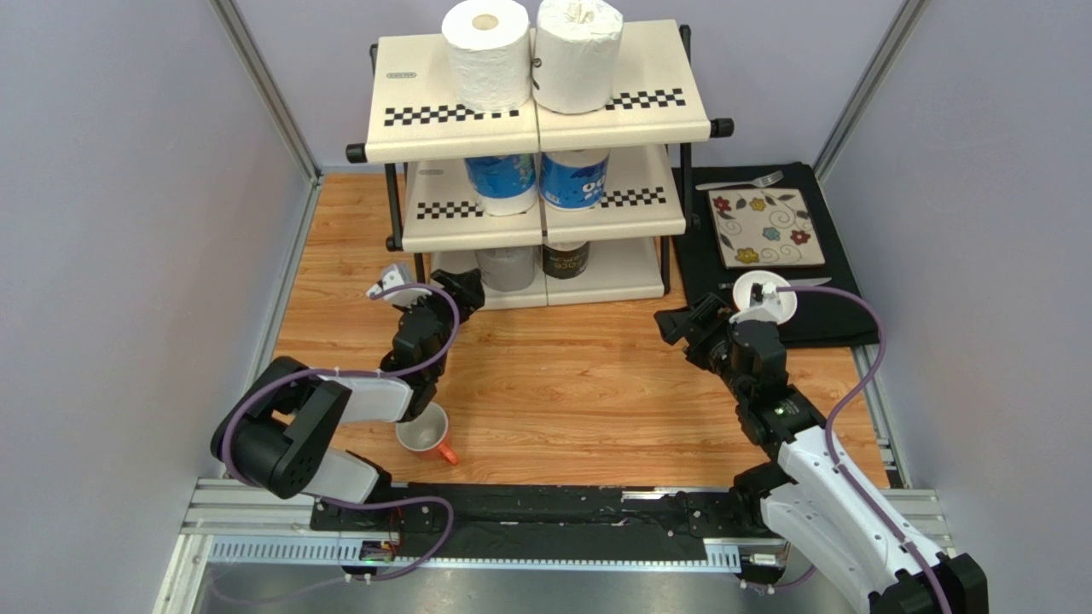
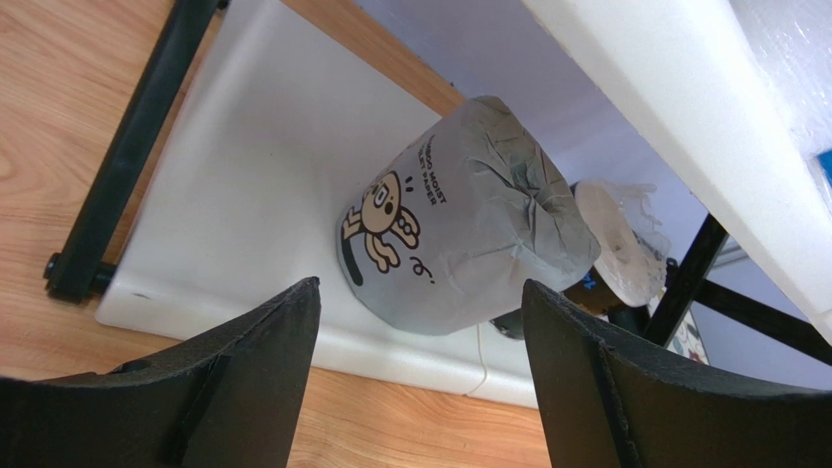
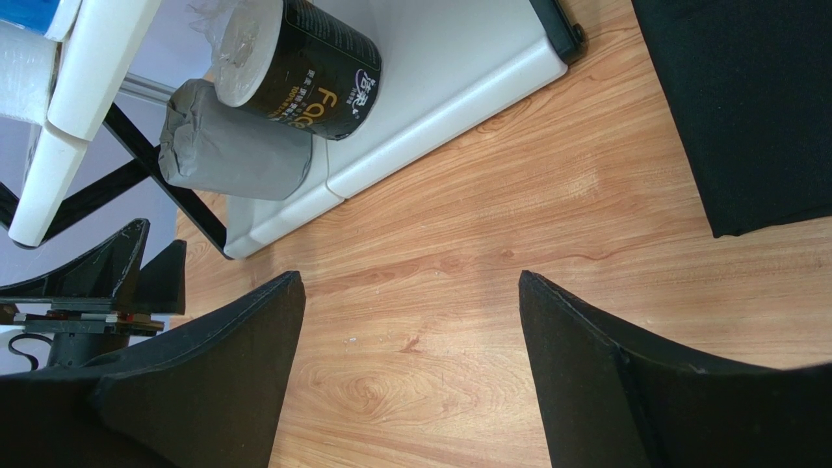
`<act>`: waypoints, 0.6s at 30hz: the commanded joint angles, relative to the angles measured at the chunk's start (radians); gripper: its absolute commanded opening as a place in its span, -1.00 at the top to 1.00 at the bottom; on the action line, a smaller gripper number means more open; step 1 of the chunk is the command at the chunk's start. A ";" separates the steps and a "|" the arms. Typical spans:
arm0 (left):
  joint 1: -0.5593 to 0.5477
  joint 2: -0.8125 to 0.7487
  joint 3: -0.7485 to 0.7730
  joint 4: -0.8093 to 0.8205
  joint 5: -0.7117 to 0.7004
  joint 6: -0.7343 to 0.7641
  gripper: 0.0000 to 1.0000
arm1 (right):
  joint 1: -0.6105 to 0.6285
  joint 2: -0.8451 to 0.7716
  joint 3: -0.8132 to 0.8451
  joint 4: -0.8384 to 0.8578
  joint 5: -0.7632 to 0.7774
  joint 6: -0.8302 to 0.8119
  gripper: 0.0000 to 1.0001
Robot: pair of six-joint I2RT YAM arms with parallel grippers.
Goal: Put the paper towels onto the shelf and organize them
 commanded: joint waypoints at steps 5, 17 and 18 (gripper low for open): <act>-0.002 0.044 0.068 -0.010 -0.081 0.006 -0.68 | -0.004 -0.012 0.018 0.009 0.012 -0.009 -0.68; -0.002 0.180 0.209 -0.069 -0.075 0.053 -0.69 | -0.004 -0.009 0.023 0.004 0.024 -0.020 -0.68; -0.002 0.188 0.208 -0.069 -0.072 0.051 -0.70 | -0.004 -0.009 0.024 0.004 0.026 -0.020 -0.68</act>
